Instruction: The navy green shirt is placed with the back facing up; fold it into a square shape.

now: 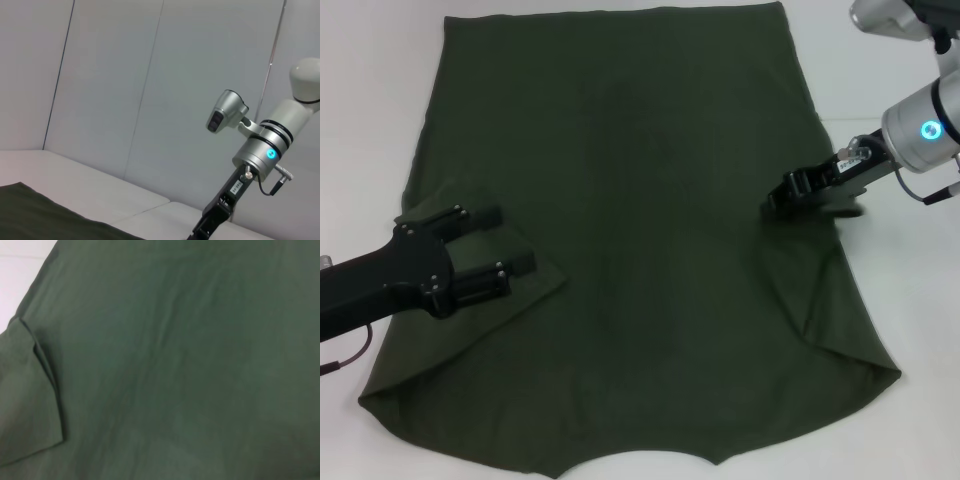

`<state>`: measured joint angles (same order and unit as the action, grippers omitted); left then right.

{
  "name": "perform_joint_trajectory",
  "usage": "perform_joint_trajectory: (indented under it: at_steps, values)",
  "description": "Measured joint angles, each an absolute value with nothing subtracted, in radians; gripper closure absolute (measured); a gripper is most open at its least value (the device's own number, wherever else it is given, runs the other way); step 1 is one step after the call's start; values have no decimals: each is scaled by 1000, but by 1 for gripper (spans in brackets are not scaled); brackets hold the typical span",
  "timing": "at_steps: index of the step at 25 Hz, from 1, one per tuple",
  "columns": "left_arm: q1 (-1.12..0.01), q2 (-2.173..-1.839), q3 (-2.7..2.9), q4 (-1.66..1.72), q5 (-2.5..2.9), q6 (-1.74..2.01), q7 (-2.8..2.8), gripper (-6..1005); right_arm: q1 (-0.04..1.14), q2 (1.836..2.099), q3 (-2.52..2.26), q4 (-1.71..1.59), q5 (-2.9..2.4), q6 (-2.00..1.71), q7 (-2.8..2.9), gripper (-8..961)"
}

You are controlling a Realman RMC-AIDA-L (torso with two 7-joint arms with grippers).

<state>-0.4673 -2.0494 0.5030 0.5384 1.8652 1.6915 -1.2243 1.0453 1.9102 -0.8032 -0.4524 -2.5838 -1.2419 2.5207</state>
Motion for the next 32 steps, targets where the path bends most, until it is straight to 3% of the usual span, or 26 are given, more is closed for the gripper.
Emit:
perform_joint_trajectory:
  at_steps: [4, 6, 15, 23, 28, 32]
  values:
    - [-465, -2049, 503, 538, 1865, 1695, -1224, 153, 1048, 1917, -807, -452, -2583, -1243, 2521, 759]
    - [-463, -2049, 503, 538, 1865, 1702, -1224, 152, 1053, 1919, -807, -452, -2581, -1245, 2522, 519]
    - [-461, -2049, 490, 538, 1865, 1718, -1225, 153, 1070, 1923, -803, -456, -2526, -1299, 2530, 320]
    - [-461, -2048, 489, 538, 1864, 1718, -1225, 154, 1050, 1893, -798, -463, -2503, -1320, 2532, 83]
    - [-463, -2048, 491, 538, 1864, 1720, -1226, 155, 1023, 1864, -803, -498, -2505, -1383, 2540, 56]
    - [-463, -2048, 491, 538, 1864, 1720, -1226, 155, 1003, 1856, -832, -513, -2535, -1410, 2538, 56]
